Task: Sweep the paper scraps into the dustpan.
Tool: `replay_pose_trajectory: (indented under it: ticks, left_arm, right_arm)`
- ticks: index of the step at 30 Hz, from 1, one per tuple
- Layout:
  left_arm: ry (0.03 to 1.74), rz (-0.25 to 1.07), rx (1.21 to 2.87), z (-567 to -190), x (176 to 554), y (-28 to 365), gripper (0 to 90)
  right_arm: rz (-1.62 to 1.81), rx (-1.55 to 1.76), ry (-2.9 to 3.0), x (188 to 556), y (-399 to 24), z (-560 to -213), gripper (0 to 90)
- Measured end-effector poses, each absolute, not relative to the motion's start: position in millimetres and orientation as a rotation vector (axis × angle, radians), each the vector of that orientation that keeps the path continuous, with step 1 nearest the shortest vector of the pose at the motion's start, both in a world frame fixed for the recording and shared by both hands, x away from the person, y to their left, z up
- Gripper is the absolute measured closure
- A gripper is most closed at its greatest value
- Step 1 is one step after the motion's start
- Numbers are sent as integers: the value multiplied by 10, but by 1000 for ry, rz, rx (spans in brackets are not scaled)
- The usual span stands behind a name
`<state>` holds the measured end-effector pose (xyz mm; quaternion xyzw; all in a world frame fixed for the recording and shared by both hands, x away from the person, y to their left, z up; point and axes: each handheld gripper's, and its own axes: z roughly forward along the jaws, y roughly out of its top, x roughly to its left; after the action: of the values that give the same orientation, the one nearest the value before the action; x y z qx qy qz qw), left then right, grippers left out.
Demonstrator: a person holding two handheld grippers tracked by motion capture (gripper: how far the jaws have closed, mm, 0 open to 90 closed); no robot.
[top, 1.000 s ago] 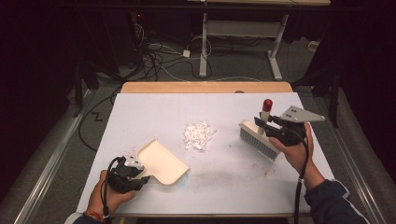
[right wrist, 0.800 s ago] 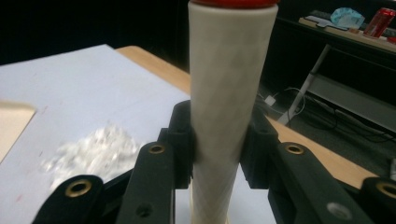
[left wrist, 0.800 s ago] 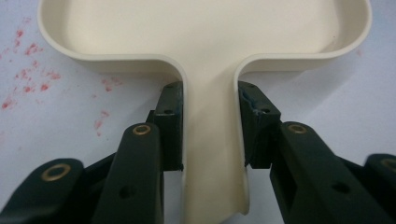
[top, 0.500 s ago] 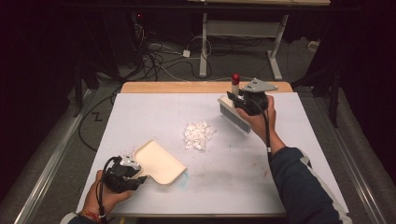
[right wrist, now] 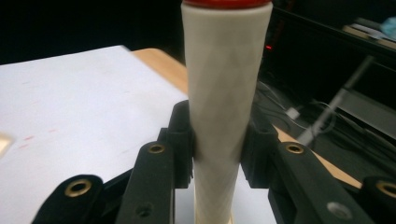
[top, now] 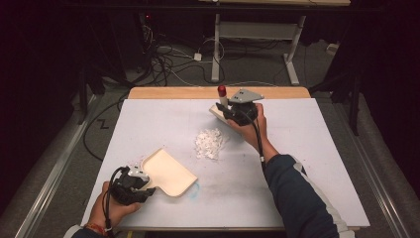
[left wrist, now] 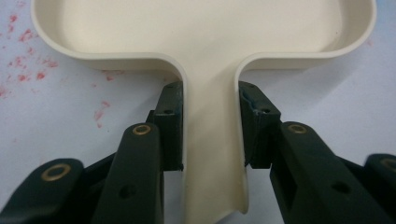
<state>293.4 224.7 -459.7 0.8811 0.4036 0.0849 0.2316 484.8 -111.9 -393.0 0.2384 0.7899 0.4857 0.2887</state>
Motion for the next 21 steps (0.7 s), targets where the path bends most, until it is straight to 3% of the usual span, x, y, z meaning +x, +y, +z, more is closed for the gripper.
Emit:
replay_pose_trajectory:
  ticks: [11,21]
  left_arm:
    - [1104,232,2445,-4629,2949,2213,638]
    - [1081,255,2439,-4598,2917,2161,637]
  right_arm:
    - [1285,535,2175,4309,-1071,-3925,698]
    - [1258,628,2118,4372,-1196,-3807,702]
